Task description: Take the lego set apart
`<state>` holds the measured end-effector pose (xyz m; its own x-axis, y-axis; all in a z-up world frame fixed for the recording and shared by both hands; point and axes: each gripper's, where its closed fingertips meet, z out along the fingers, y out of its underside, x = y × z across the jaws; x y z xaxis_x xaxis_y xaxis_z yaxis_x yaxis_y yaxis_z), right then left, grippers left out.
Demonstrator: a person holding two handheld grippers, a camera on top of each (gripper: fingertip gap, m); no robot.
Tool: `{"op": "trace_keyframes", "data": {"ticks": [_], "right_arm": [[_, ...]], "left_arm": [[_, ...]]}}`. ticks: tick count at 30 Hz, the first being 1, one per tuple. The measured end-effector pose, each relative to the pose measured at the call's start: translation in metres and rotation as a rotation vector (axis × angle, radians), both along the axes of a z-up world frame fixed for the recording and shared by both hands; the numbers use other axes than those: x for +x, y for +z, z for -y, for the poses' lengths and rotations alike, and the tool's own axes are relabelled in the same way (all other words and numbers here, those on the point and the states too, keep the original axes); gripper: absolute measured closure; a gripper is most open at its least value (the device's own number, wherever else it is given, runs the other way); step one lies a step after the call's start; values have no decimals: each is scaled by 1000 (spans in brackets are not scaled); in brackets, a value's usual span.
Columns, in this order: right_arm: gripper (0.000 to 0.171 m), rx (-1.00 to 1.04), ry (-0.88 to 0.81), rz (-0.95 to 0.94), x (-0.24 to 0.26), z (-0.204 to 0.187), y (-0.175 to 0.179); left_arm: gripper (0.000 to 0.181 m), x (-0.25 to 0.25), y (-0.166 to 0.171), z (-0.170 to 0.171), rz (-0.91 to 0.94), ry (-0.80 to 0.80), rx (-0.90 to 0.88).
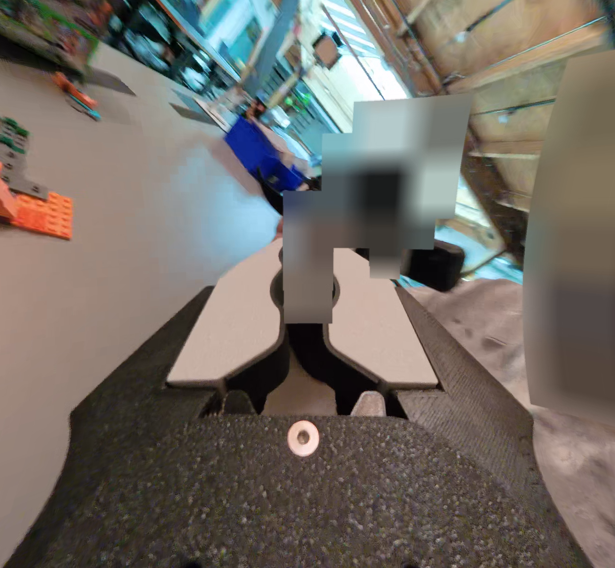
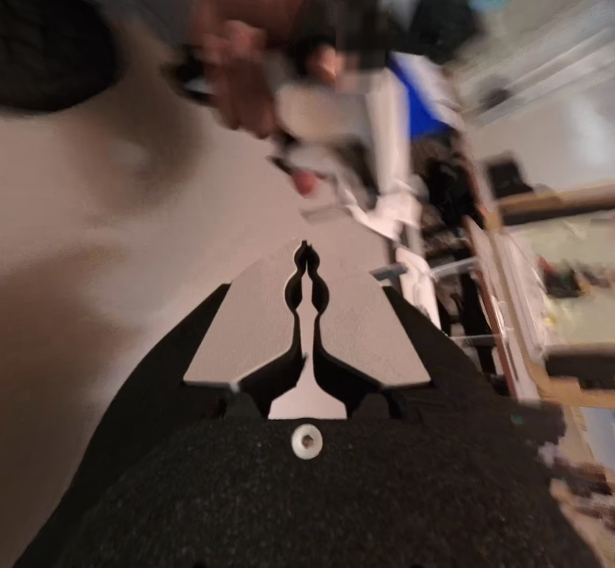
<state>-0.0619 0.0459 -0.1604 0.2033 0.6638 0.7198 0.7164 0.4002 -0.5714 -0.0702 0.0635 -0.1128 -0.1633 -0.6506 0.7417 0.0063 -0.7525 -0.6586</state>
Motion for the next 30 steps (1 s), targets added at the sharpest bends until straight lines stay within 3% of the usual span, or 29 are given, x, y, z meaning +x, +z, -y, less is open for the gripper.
{"op": "trace_keyframes", "data": {"ticks": [1, 3, 6, 9, 11, 16, 21, 30], "right_arm": [[171, -8, 0, -29, 7, -2, 0], [171, -1, -33, -75, 17, -10, 11], [137, 14, -12, -33, -1, -8, 15], [100, -49, 4, 8, -9, -1, 3], [90, -57, 0, 9, -7, 0, 0], [89, -12, 15, 12, -17, 2, 2], [102, -3, 26, 13, -17, 4, 0], [102, -11, 23, 36, -17, 5, -3]], "left_arm": [[166, -12, 4, -8, 3, 28, 18], [165, -12, -23, -3, -186, 52, 168], [166, 4, -32, 17, -146, -37, 96], [166, 2, -23, 14, -116, -44, 107], [166, -1, -20, 11, -84, -53, 61], [166, 6, -30, 19, -104, -115, -9], [166, 8, -36, 23, -141, -129, 3], [166, 6, -40, 24, -169, -132, 23]]}}
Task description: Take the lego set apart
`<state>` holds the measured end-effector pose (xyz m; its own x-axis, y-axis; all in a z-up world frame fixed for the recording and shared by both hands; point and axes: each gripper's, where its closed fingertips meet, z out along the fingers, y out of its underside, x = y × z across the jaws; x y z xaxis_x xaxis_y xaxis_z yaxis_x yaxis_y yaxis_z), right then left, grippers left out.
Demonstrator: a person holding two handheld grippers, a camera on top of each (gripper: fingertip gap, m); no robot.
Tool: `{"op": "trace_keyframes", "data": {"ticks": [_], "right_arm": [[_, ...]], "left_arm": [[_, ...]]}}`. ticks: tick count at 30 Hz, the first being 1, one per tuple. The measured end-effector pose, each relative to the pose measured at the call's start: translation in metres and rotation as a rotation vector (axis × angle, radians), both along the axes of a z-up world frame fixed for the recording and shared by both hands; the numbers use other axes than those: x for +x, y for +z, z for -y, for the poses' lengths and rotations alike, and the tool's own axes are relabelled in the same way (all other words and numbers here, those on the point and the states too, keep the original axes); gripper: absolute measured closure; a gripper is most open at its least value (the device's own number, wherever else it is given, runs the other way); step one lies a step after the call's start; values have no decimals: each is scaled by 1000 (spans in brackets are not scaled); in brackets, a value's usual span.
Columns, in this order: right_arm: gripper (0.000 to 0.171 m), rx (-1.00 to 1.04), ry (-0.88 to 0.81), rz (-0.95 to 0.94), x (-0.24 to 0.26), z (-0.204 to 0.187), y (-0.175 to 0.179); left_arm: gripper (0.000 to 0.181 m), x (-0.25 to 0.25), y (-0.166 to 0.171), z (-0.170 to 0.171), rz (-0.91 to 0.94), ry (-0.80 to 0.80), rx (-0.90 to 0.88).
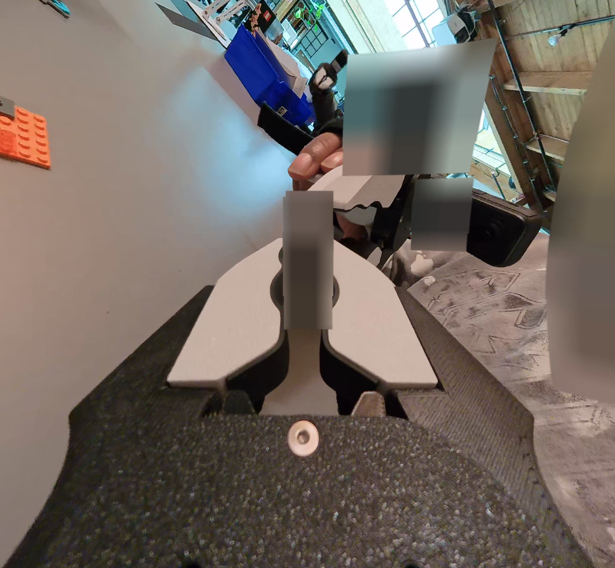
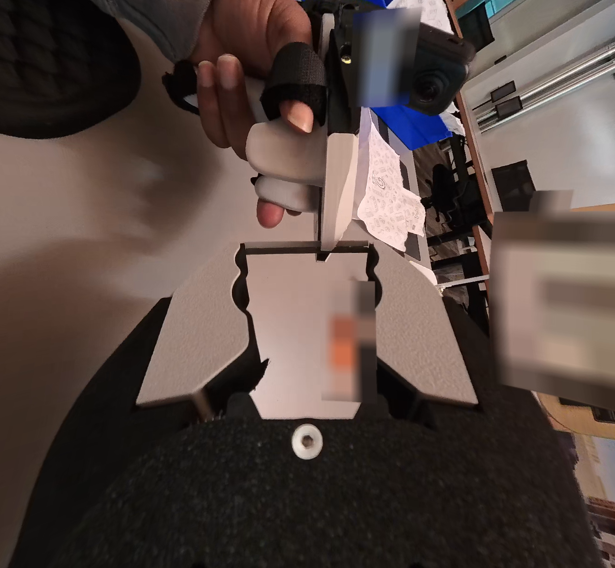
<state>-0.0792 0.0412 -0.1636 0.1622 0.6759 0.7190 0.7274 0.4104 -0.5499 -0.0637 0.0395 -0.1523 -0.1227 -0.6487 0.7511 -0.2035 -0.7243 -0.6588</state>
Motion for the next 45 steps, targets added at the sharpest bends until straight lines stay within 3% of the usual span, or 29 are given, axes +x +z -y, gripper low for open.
{"op": "trace_keyframes", "data": {"ticks": [22, 24, 26, 28, 30, 32, 35, 38, 45], "right_arm": [[104, 60, 46, 41, -1, 10, -8], [104, 42, 40, 63, 5, 11, -13], [171, 29, 17, 25, 19, 10, -17], [171, 45, 30, -35, 20, 16, -6], [170, 70, 10, -63, 16, 14, 9], [157, 53, 2, -66, 15, 11, 8], [137, -162, 19, -193, 16, 13, 3], [135, -366, 51, -426, 18, 15, 16], [135, -460, 47, -476, 15, 15, 12]], "left_arm": [[166, -5, -8, 11, -67, -60, 57], [175, -7, -6, 11, -51, -59, 60], [177, -23, 26, 0, 96, -31, -8], [176, -24, 12, -1, -35, 20, 182], [177, -17, 12, 5, 0, -9, 126], [177, -14, 11, 10, 4, -39, 124], [177, -17, 19, 9, 41, -40, 156], [177, -14, 14, 12, 18, -23, 261], [177, 0, -14, 3, -216, 97, 755]]}}
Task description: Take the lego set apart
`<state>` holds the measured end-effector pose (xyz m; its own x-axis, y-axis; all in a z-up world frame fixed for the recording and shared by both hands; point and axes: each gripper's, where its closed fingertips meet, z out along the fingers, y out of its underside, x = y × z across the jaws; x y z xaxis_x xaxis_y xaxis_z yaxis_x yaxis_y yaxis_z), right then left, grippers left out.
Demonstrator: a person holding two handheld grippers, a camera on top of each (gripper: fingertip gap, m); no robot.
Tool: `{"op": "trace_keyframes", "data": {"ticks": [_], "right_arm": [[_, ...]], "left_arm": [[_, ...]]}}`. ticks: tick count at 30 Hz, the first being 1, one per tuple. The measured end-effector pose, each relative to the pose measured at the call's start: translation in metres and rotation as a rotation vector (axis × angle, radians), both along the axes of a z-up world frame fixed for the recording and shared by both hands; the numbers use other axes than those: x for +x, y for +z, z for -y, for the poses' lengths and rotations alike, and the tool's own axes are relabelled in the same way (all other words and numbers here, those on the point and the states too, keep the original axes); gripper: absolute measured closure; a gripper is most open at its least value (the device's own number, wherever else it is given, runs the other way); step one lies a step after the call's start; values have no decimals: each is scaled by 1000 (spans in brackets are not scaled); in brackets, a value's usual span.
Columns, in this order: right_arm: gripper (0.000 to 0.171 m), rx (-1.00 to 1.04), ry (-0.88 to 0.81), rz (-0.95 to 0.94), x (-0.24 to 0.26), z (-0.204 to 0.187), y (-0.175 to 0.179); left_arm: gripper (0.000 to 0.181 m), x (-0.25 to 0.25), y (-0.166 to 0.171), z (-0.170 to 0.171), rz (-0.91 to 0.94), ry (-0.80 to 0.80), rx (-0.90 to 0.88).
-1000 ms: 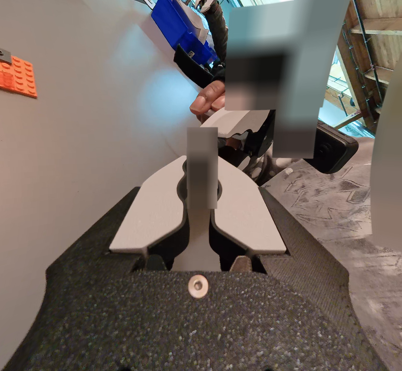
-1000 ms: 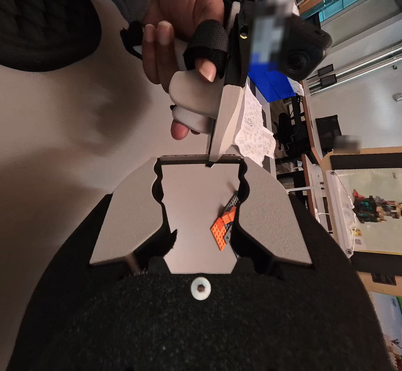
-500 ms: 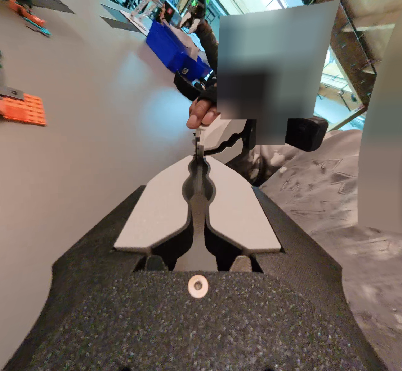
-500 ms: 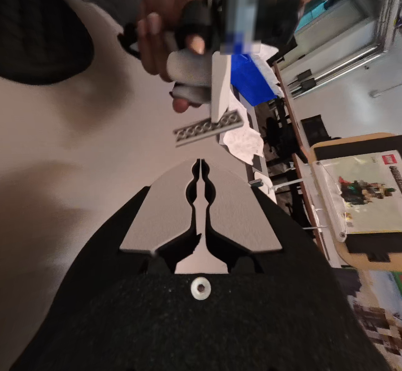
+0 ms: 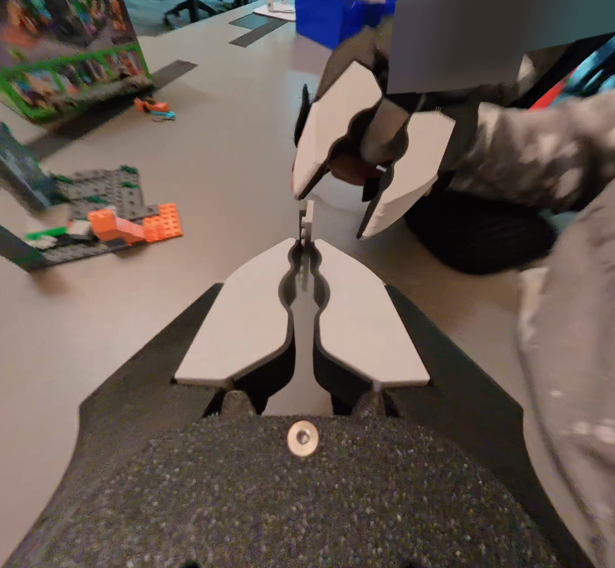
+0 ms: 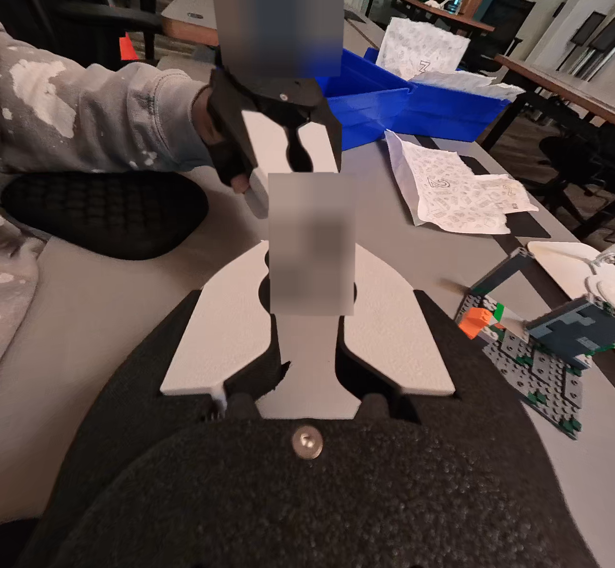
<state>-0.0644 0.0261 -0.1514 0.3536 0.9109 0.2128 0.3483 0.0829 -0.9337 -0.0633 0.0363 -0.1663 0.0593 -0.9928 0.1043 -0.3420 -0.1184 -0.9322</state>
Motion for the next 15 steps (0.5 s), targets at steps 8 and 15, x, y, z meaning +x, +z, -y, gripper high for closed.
{"op": "trace_keyframes", "data": {"ticks": [8, 15], "right_arm": [[167, 27, 34, 81, -3, 4, -12], [169, 172, 29, 74, 2, 5, 1]], "left_arm": [[177, 8, -23, 7, -170, -11, 337], [176, 7, -8, 6, -81, 2, 347]]}}
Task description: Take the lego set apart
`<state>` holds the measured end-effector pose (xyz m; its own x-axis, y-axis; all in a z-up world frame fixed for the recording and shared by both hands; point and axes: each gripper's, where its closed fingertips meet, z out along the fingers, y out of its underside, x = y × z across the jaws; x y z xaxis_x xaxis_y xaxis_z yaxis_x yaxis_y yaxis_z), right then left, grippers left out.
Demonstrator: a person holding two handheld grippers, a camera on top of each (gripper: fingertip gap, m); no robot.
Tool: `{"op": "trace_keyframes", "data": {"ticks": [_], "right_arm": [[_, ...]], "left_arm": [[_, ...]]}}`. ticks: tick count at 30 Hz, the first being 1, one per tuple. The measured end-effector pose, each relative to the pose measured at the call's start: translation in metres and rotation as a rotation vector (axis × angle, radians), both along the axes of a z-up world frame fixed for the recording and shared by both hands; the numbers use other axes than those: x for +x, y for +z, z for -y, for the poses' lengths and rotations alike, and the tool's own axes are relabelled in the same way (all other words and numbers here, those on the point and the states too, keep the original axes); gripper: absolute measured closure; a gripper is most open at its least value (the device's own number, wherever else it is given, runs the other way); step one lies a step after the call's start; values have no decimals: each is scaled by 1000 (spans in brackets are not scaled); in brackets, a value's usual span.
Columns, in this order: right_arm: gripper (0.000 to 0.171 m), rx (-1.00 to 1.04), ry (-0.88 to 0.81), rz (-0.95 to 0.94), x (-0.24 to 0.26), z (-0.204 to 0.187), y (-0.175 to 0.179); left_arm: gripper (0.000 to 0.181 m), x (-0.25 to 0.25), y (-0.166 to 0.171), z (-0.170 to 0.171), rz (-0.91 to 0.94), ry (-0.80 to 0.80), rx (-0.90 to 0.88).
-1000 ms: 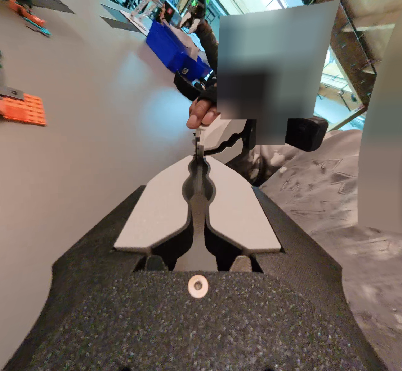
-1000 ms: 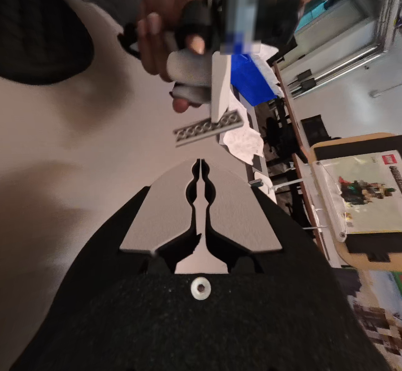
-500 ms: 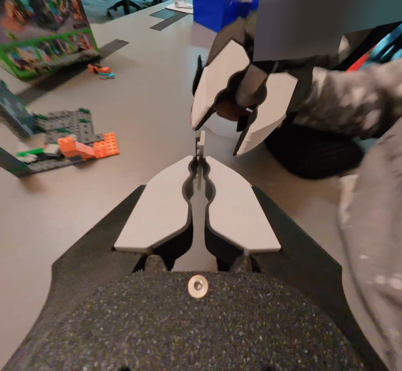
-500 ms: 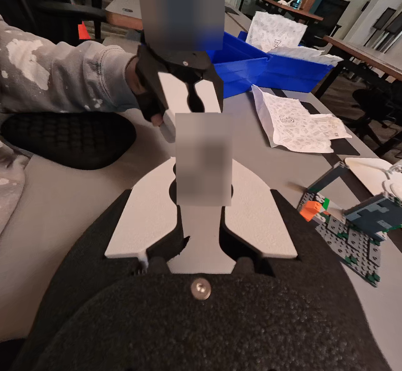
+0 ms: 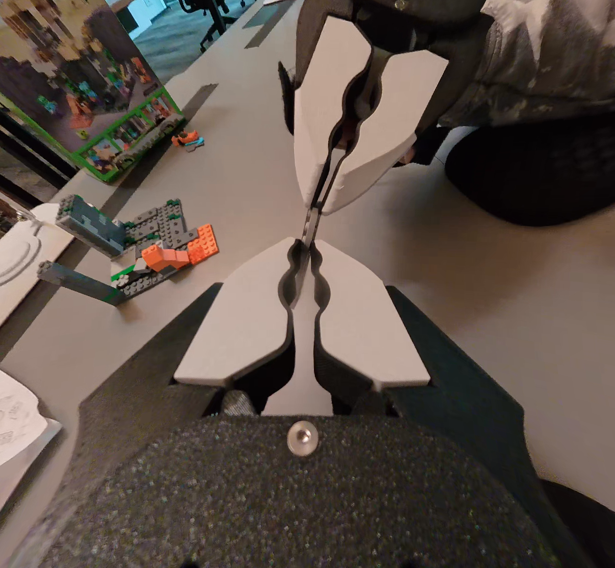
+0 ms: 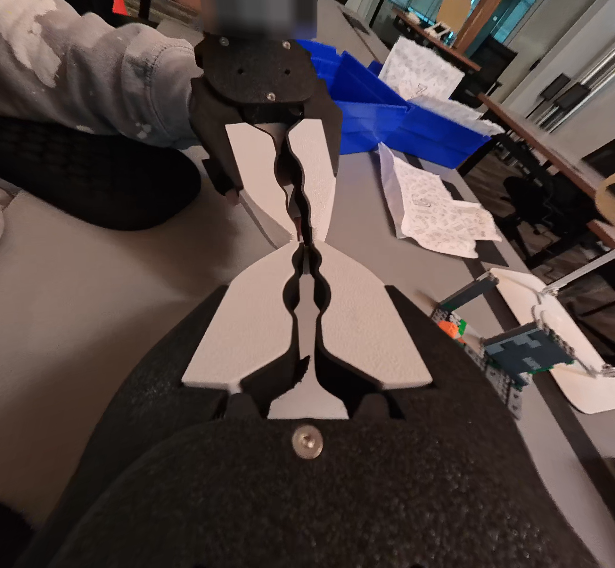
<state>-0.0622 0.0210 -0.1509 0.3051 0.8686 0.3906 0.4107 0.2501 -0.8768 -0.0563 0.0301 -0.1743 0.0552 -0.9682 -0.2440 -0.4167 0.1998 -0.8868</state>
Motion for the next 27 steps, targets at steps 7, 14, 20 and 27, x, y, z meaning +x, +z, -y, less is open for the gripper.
{"op": "trace_keyframes", "data": {"ticks": [7, 14, 20, 27], "right_arm": [[148, 38, 7, -11, 8, 4, 13], [149, 63, 59, 68, 7, 15, 5], [164, 146, 44, 118, 0, 17, 4], [164, -53, -140, -14, 3, -10, 7]], "left_arm": [[177, -1, 11, 2, 10, 13, 220], [177, 3, 20, 22, 61, -87, 268], [177, 3, 16, 23, 59, -103, 231], [164, 3, 21, 1, 83, 31, 223]]}}
